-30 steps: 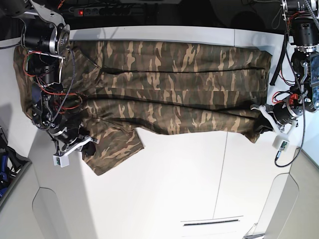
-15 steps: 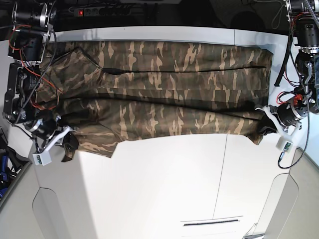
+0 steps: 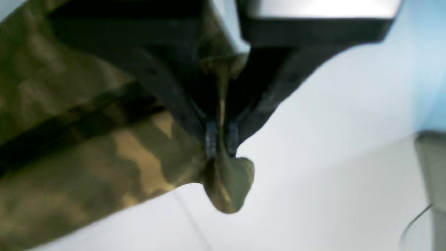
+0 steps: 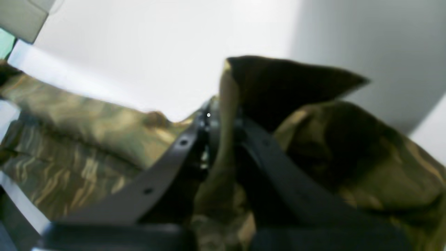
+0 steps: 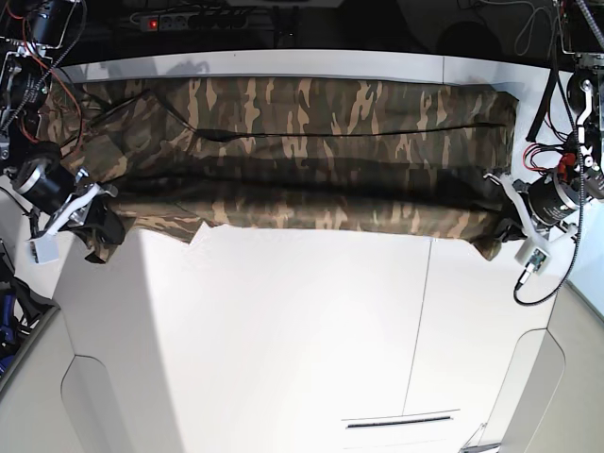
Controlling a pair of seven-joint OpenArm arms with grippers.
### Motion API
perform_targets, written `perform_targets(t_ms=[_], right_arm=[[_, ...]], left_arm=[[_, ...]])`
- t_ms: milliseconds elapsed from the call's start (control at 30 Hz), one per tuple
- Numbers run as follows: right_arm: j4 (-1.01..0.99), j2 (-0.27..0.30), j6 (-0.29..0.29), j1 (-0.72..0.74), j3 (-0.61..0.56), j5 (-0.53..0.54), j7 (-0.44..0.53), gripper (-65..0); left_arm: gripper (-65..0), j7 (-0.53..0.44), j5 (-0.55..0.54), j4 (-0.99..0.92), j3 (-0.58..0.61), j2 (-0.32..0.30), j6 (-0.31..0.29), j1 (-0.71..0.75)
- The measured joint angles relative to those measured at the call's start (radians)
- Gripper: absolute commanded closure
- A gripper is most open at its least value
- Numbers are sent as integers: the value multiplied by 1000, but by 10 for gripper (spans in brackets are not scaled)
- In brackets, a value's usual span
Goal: Fold the T-shirt properly
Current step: 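Lay the folded hem down and pull the strip toward the robot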
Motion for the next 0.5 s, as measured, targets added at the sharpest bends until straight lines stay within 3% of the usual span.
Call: perform_targets(t_ms=[500], right_arm=[[3, 0, 13, -100, 61, 101, -100, 0]], left_arm=[[0, 49, 3, 137, -52, 1, -7, 150]])
